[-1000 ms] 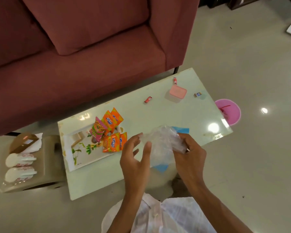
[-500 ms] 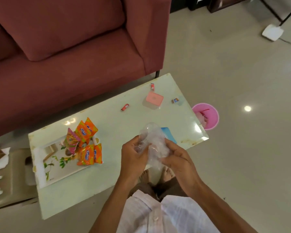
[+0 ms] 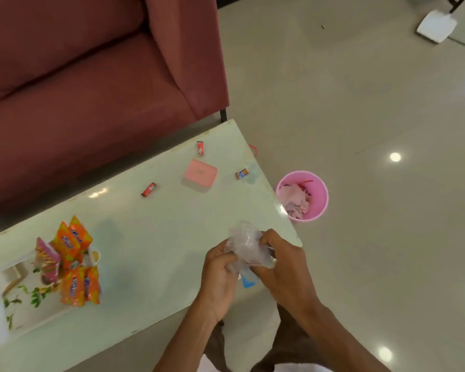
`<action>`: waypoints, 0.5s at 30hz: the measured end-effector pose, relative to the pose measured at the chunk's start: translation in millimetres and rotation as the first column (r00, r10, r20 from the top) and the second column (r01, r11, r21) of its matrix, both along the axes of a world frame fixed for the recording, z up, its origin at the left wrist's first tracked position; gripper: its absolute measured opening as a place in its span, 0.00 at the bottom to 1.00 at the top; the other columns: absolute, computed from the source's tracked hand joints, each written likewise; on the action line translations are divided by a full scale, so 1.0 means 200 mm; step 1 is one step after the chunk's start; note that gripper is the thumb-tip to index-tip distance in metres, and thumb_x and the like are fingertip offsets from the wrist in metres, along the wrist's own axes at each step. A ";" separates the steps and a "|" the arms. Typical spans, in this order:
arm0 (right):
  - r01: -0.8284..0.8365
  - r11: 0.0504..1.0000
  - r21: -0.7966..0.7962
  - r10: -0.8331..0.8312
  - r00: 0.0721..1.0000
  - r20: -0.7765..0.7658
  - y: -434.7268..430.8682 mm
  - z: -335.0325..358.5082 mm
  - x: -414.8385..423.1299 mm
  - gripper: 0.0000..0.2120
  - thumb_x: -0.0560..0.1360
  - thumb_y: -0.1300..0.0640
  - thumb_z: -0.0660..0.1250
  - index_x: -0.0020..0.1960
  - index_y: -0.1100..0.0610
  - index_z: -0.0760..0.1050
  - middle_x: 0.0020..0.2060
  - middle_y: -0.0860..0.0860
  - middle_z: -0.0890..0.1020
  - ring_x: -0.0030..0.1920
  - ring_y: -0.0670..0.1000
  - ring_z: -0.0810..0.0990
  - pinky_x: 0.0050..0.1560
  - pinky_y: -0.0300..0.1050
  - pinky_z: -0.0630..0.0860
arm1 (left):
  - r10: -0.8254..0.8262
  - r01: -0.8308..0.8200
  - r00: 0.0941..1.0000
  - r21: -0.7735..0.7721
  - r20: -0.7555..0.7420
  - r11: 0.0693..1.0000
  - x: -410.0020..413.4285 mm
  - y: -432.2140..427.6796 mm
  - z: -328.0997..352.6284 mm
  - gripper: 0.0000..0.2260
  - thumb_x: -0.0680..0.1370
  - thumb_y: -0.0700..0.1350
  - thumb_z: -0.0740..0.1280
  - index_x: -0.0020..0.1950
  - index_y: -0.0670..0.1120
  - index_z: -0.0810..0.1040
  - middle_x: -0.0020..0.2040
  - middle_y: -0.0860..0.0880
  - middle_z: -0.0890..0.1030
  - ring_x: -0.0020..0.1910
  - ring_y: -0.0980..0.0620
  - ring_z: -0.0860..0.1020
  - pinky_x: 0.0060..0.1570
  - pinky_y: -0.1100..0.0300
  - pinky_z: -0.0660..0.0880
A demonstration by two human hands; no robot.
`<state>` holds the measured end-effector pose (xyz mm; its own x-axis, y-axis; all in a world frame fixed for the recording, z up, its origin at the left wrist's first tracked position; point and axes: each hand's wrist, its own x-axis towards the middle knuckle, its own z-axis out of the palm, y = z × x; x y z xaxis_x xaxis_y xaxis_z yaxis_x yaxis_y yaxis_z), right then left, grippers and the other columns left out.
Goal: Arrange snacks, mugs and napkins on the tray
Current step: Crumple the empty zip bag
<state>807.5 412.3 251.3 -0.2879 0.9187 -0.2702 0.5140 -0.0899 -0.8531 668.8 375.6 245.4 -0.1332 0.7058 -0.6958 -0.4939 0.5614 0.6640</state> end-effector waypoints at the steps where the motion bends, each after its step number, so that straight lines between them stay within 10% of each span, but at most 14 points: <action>1: 0.005 1.000 0.021 -0.006 1.000 0.027 0.06 -0.07 0.06 0.16 0.68 0.60 0.78 0.42 0.51 0.70 0.36 0.45 0.79 0.35 0.43 0.76 0.34 0.35 0.75 | -0.012 0.012 1.000 -0.015 0.020 1.000 0.05 0.07 -0.05 0.15 0.72 0.40 0.65 0.55 0.45 0.86 0.53 0.43 0.87 0.53 0.48 0.84 0.49 0.61 0.80; 8: 0.182 0.982 0.059 -0.191 0.937 0.292 0.63 -0.82 0.49 0.15 0.68 0.67 0.75 0.51 0.55 0.76 0.42 0.48 0.81 0.40 0.51 0.81 0.37 0.29 0.71 | -0.125 0.086 0.976 -0.214 -0.176 0.973 0.45 0.61 -0.56 0.14 0.81 0.45 0.65 0.65 0.58 0.77 0.66 0.57 0.78 0.65 0.57 0.75 0.69 0.54 0.71; 15: 0.073 0.997 0.018 -0.068 0.781 0.621 0.97 -1.62 0.60 0.20 0.70 0.63 0.72 0.61 0.56 0.75 0.52 0.55 0.84 0.60 0.61 0.72 0.41 0.52 0.77 | -0.254 0.213 0.844 -0.140 -0.472 0.967 0.57 0.65 -0.89 0.12 0.82 0.50 0.63 0.64 0.63 0.75 0.59 0.72 0.73 0.57 0.77 0.73 0.43 0.84 0.68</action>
